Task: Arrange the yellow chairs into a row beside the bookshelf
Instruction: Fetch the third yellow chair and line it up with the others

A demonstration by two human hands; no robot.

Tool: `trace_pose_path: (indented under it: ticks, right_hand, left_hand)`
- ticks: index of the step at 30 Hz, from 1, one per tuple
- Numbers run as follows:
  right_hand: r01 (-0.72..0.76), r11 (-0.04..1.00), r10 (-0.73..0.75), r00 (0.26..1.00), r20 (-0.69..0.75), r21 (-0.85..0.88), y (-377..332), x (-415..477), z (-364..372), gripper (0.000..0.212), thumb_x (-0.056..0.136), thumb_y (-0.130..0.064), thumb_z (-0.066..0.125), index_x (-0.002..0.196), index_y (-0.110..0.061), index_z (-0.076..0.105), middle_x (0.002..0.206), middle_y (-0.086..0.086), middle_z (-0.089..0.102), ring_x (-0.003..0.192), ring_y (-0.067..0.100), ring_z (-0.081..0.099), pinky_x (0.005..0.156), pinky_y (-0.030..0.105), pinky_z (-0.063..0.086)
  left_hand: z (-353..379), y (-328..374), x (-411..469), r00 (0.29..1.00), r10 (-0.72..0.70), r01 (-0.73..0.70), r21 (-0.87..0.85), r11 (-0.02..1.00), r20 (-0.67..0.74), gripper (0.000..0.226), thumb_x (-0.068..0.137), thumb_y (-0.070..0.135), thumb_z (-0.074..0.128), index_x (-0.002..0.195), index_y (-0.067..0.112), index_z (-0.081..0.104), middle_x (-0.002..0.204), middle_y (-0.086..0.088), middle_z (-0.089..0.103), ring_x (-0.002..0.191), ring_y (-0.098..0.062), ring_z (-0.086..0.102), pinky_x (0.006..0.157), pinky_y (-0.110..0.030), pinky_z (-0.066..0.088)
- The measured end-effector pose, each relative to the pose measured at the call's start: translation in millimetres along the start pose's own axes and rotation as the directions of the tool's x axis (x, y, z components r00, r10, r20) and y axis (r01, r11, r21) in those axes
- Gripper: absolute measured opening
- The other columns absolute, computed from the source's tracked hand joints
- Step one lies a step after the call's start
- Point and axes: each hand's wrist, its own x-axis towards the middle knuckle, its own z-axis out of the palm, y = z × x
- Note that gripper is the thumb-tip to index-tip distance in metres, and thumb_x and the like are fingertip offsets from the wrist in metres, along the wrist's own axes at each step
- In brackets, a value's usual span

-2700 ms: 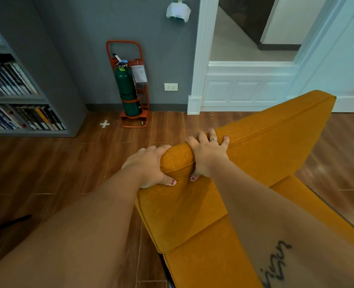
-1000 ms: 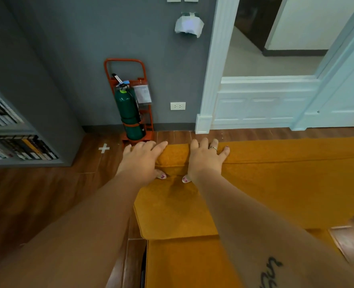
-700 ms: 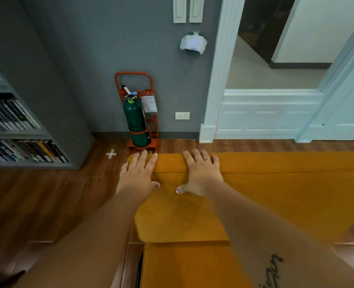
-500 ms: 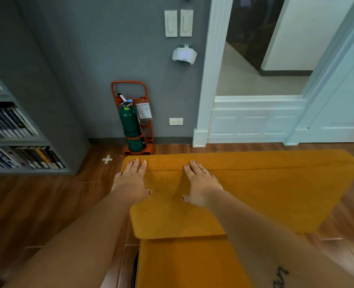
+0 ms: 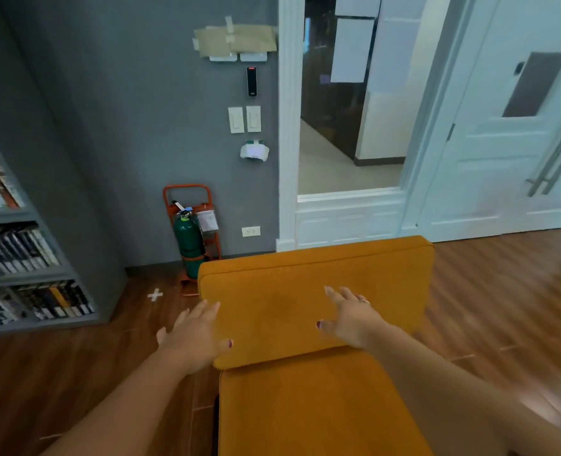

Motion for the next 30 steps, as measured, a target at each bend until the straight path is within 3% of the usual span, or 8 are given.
trace_pose_path:
  ticks: [8, 18, 30]
  right_hand:
    - [-0.003, 1.000, 0.005, 0.996, -0.089, 0.020, 21, -154, -13, 0.077, 0.095, -0.047, 0.050, 0.153, -0.033, 0.001, 0.162, 0.002, -0.007, 0.147, 0.034, -0.004, 0.117, 0.051, 0.017]
    - [-0.024, 0.999, 0.029, 0.987, -0.155, 0.036, 71, -236, -20, 0.079, 0.094, -0.047, 0.053, 0.153, -0.034, 0.001, 0.162, 0.003, -0.006, 0.147, 0.035, -0.001, 0.116, 0.051, 0.020]
    - [-0.027, 1.000, 0.028, 0.967, -0.254, 0.005, 220, -291, -82, 0.078, 0.093, -0.048, 0.052, 0.153, -0.036, 0.003, 0.162, 0.001, -0.006, 0.147, 0.035, 0.001, 0.116, 0.050, 0.020]
  left_hand:
    - [-16, 26, -121, 0.986, 0.142, -0.149, -0.072, 0.986, -0.091, 0.082, 0.089, 0.056, 0.054, 0.152, 0.037, 0.006, 0.162, 0.007, 0.006, 0.149, -0.023, 0.006, 0.115, -0.059, 0.011]
    - [-9, 63, -189, 0.981, 0.178, -0.185, -0.093, 0.978, -0.083, 0.082, 0.089, 0.056, 0.054, 0.152, 0.038, 0.007, 0.161, 0.005, 0.009, 0.149, -0.024, 0.007, 0.115, -0.058, 0.011]
    - [22, 247, -220, 0.955, 0.277, -0.291, -0.137, 0.947, -0.107, 0.077, 0.090, 0.059, 0.049, 0.152, 0.037, 0.010, 0.161, 0.003, 0.014, 0.148, -0.025, 0.012, 0.114, -0.059, 0.013]
